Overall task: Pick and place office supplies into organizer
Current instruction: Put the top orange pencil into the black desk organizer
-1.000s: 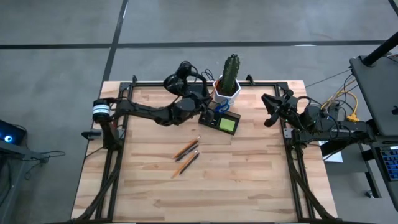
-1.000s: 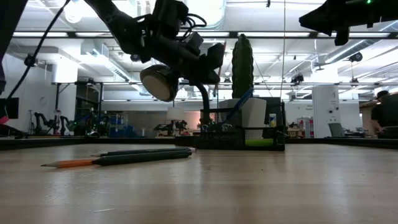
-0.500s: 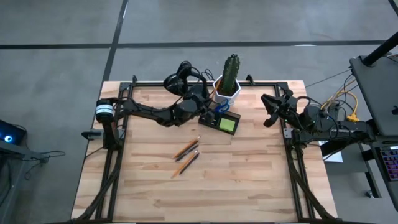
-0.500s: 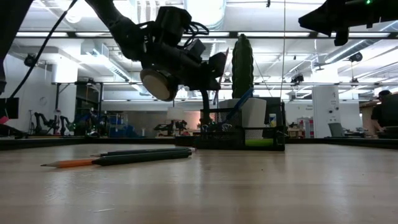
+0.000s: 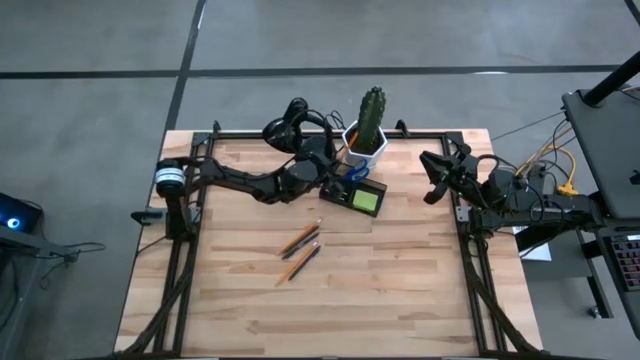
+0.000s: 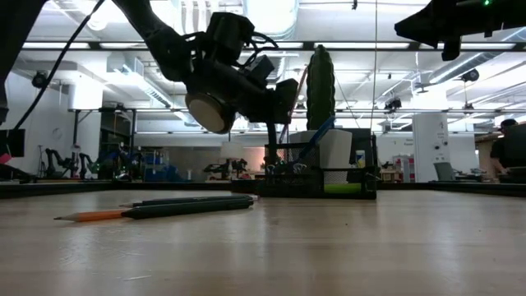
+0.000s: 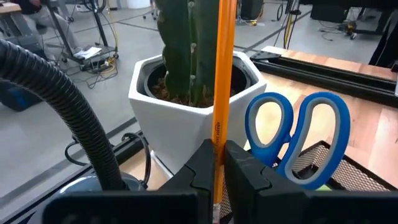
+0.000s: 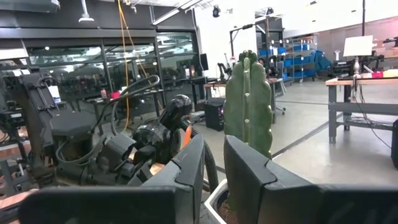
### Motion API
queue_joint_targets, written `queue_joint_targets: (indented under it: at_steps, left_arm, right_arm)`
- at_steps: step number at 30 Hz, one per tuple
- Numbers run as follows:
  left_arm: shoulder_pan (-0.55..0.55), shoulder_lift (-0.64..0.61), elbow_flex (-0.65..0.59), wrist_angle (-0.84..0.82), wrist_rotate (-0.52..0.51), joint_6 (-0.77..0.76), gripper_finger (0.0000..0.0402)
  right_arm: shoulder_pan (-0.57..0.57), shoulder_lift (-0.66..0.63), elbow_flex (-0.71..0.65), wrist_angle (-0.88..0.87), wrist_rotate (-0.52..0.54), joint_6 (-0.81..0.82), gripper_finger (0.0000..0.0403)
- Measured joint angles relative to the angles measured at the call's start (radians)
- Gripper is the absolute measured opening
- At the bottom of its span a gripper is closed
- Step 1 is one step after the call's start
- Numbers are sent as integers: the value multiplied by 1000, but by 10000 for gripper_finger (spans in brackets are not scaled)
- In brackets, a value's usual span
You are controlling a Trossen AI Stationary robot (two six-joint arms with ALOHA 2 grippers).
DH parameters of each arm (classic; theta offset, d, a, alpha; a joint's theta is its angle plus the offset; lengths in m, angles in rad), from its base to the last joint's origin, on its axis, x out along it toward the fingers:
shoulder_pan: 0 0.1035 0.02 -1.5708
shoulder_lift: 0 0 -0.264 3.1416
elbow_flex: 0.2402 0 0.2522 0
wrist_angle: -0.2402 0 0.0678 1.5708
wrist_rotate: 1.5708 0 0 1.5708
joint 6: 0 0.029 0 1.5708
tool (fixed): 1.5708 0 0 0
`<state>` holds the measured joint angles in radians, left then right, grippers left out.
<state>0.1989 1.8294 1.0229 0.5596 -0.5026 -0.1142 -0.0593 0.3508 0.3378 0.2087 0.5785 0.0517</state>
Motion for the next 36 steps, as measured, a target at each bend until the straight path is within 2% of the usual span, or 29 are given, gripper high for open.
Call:
queue_joint_targets:
  at_steps: [7,13,23,36]
  left_arm:
    - [0,14,0,-2,5,3,8]
    - [1,14,0,-3,6,76,8]
    - [2,14,-1,-3,6,69,8]
    - [3,14,-2,-3,5,68,38]
  right_arm:
    - [0,0,0,-4,0,-3,53]
    - [0,0,0,-22,0,-3,53]
    - [0,-1,0,-33,0,-1,53]
    - [0,-1,0,-33,-1,0,53]
